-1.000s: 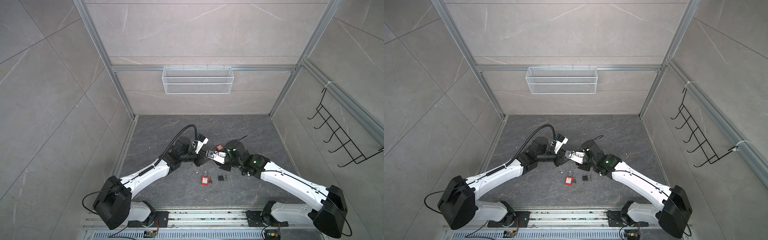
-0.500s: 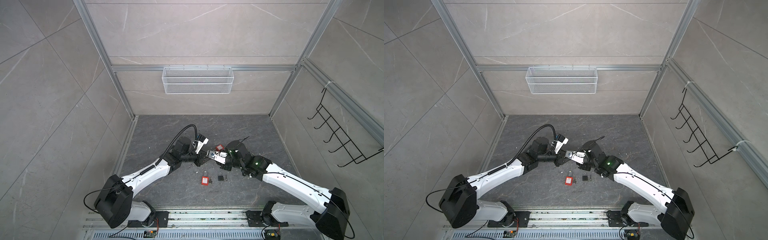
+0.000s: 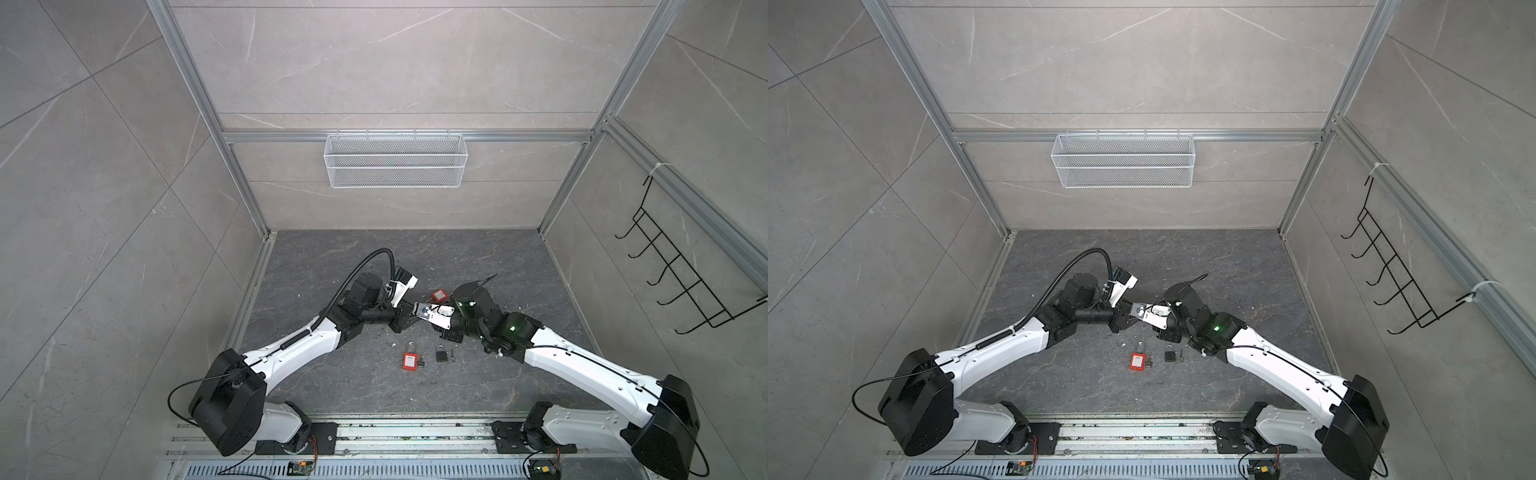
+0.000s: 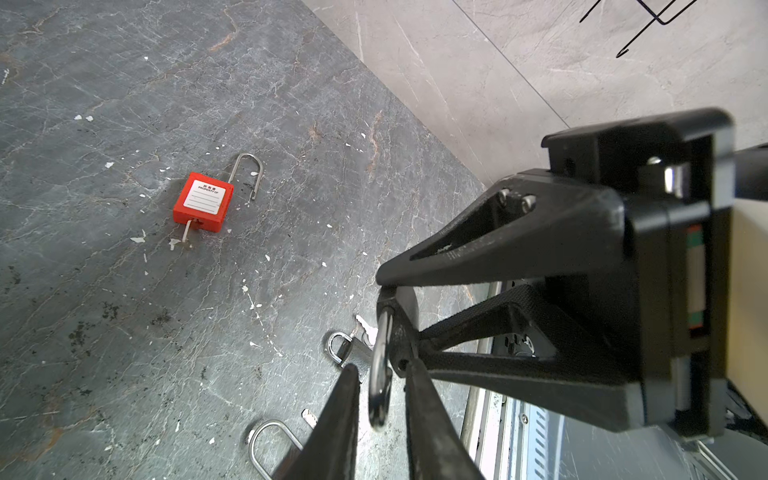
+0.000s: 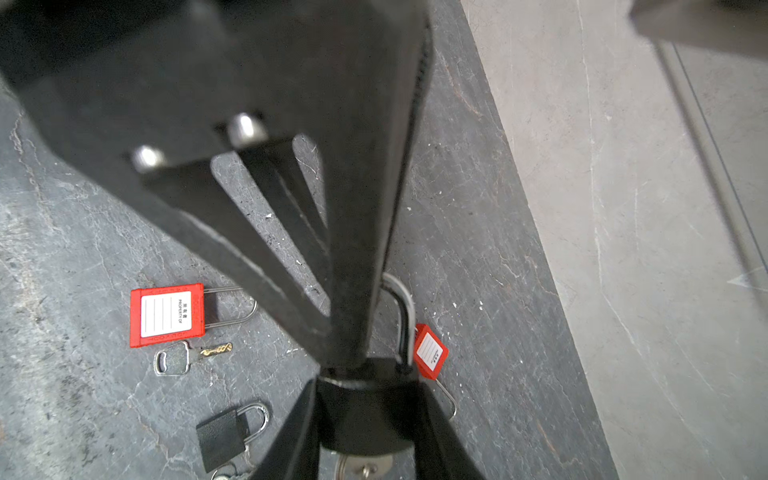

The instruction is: Lock with the key

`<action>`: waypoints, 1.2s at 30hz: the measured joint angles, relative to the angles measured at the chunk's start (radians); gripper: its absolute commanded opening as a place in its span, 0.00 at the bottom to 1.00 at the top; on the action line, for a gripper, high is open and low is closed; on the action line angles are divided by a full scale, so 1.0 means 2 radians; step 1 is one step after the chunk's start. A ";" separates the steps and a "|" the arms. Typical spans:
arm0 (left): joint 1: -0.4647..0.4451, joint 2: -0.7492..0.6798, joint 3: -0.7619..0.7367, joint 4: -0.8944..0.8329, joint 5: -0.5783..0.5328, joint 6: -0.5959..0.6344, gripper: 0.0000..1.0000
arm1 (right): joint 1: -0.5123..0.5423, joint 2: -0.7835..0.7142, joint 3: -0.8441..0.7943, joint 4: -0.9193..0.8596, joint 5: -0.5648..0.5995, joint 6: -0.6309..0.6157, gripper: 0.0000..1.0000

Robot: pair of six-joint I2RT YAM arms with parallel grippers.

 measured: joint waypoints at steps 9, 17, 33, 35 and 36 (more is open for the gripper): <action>0.000 0.000 0.000 0.008 0.001 -0.005 0.11 | 0.005 -0.001 -0.002 0.000 0.001 -0.006 0.25; 0.000 0.001 0.000 0.017 0.015 -0.006 0.00 | 0.006 -0.008 -0.008 0.007 0.010 -0.011 0.42; 0.000 0.001 0.010 0.009 0.084 0.102 0.00 | -0.064 -0.058 0.068 -0.147 -0.095 -0.018 0.58; 0.000 0.001 0.014 0.007 0.101 0.126 0.00 | -0.084 -0.064 0.081 -0.172 -0.120 -0.015 0.55; 0.000 0.001 0.016 0.006 0.106 0.134 0.00 | -0.089 -0.065 0.086 -0.183 -0.130 -0.013 0.54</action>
